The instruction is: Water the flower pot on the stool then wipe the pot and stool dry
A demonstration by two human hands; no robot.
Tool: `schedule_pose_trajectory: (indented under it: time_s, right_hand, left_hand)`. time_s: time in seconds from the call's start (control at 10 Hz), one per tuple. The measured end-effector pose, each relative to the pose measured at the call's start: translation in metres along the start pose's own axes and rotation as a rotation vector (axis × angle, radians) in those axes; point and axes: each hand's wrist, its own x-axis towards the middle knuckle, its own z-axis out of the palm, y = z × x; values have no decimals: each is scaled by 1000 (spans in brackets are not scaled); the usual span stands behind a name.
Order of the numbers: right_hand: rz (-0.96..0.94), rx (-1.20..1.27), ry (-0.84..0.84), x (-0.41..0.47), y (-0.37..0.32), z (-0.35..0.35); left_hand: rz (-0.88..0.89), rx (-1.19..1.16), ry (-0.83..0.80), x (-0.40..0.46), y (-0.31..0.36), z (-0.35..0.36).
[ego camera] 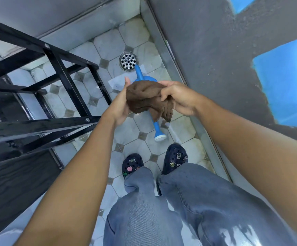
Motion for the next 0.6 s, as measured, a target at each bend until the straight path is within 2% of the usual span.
schedule_pose_trajectory:
  time_s: [0.1, 0.2, 0.3, 0.4, 0.5, 0.6]
  right_hand:
    - [-22, 49, 173, 22, -5, -6]
    - [-45, -57, 297, 43, -10, -10]
    - [-84, -199, 446, 67, -14, -12]
    - [-116, -445, 507, 83, -4, -14]
    - [-99, -660, 335, 74, 18, 0]
    - [-117, -766, 338, 63, 36, 5]
  left_hand:
    - [68, 32, 23, -1, -4, -5]
    - [116, 34, 141, 7, -3, -5]
    - [145, 10, 344, 25, -4, -6]
    - [69, 148, 449, 45, -20, -3]
    - [66, 450, 469, 41, -29, 11]
    - [164, 555, 428, 31, -34, 17]
